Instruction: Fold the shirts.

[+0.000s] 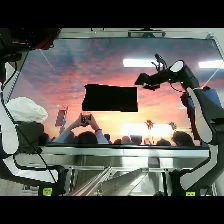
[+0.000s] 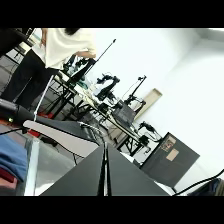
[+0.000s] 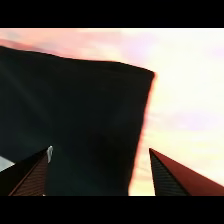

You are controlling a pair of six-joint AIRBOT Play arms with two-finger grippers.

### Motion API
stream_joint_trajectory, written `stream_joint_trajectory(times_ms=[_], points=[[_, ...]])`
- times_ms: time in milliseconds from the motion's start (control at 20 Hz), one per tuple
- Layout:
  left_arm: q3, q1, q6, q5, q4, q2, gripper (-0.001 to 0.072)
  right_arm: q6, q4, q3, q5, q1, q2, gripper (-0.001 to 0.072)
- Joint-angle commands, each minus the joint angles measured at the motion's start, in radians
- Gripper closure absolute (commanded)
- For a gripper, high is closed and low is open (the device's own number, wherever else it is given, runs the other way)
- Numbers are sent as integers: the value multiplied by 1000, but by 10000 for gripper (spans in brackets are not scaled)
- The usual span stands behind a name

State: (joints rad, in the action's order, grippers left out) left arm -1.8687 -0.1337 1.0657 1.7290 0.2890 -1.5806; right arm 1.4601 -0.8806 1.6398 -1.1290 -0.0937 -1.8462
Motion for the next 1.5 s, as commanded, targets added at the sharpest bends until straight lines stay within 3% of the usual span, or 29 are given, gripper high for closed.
stream_joint_trajectory(times_ms=[0, 450, 500, 550, 750, 900, 1150, 1300, 1450], points=[[8, 11, -10, 10, -1, 1, 678, 59, -39, -28, -46, 5, -66, 3], [8, 11, -10, 25, 0, 1, 678, 0, 207, -27, 83, -121, -183, 26], [8, 11, -10, 26, 0, 1, 678, -35, 243, -22, 82, -119, -182, 251], [8, 11, -10, 26, 0, 1, 678, -89, 295, -17, 80, -118, -179, 675], [8, 11, -10, 24, 0, 1, 678, -89, 362, 71, 110, -93, -124, 686], [8, 11, -10, 26, -1, 1, 678, -6, 361, 203, 143, -25, -48, 686], [8, 11, -10, 51, -1, 1, 678, 238, 300, 245, 240, 188, 161, 687], [8, 11, -9, 92, -1, 1, 687, 466, 125, 245, 173, 351, 291, 687], [8, 11, 2, 105, -1, 1, 687, 620, -84, 244, 34, 509, 409, 687]])
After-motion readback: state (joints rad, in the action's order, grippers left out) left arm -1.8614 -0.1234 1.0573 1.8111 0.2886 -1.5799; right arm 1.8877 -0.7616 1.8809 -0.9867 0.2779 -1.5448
